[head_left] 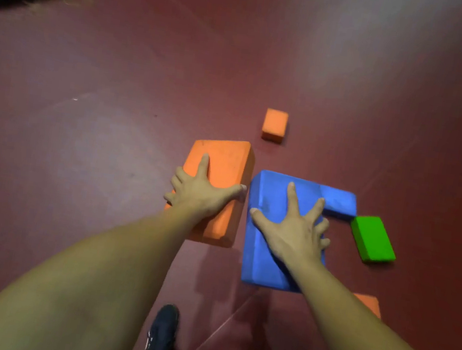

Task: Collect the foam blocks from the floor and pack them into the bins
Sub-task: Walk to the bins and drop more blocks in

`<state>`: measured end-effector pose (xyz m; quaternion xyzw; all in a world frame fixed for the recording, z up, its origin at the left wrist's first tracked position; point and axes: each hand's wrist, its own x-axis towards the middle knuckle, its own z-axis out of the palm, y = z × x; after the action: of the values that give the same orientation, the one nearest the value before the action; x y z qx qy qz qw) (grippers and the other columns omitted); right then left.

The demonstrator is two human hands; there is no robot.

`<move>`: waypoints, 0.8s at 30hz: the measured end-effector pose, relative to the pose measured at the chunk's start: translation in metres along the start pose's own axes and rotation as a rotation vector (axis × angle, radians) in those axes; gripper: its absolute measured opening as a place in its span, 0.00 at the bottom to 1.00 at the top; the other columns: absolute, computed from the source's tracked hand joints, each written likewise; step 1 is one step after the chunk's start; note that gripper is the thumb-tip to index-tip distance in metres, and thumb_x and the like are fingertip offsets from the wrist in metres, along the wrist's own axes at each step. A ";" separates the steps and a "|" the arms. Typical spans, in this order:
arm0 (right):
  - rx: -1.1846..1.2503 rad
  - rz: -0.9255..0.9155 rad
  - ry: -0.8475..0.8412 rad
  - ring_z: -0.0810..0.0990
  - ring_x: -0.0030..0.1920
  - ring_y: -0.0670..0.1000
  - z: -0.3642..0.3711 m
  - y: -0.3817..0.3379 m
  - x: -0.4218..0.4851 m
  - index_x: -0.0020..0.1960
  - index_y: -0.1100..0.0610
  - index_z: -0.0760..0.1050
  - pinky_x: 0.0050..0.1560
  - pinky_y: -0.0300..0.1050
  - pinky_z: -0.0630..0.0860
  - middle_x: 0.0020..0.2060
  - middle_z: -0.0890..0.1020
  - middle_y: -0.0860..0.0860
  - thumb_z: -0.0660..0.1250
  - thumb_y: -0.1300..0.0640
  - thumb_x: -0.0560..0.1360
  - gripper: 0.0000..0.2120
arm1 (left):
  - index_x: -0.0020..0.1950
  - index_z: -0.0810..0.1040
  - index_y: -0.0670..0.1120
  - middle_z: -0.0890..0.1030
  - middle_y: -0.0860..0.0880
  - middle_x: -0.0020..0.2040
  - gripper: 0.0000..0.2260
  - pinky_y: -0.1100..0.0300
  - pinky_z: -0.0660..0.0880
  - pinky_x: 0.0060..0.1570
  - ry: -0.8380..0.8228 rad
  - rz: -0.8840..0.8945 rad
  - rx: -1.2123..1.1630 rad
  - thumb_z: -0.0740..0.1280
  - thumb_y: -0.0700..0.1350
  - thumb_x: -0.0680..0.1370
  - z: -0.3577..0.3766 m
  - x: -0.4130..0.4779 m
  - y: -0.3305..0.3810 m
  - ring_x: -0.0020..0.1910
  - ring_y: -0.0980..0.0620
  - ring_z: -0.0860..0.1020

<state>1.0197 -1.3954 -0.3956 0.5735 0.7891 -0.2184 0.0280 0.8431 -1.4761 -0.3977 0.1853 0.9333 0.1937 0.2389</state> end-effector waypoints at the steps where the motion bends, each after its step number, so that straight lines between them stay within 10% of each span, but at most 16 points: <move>1: 0.004 -0.036 -0.013 0.53 0.76 0.69 -0.023 -0.031 -0.022 0.78 0.30 0.41 0.71 0.69 0.57 0.81 0.39 0.57 0.59 0.18 0.64 0.49 | 0.80 0.45 0.67 0.57 0.39 0.77 0.54 0.35 0.55 0.71 0.022 -0.047 -0.009 0.66 0.80 0.59 -0.046 -0.016 -0.008 0.77 0.39 0.55; 10: -0.045 -0.580 -0.133 0.53 0.76 0.68 -0.107 -0.327 -0.240 0.79 0.31 0.39 0.71 0.68 0.56 0.81 0.37 0.58 0.57 0.17 0.64 0.51 | 0.81 0.47 0.65 0.60 0.36 0.75 0.55 0.37 0.58 0.69 0.327 -0.450 -0.261 0.65 0.81 0.59 -0.369 -0.152 -0.202 0.75 0.37 0.58; 24: -0.090 -1.182 -0.471 0.54 0.76 0.69 0.081 -0.642 -0.671 0.79 0.31 0.40 0.71 0.70 0.56 0.82 0.41 0.57 0.59 0.19 0.64 0.50 | 0.80 0.47 0.65 0.60 0.39 0.76 0.56 0.39 0.58 0.69 0.819 -1.057 -0.487 0.66 0.80 0.57 -0.584 -0.404 -0.660 0.75 0.38 0.58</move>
<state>0.6432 -2.1838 -0.0706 -0.0237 0.9534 -0.2837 0.0994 0.7042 -2.3777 -0.0698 -0.4386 0.8432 0.3089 -0.0344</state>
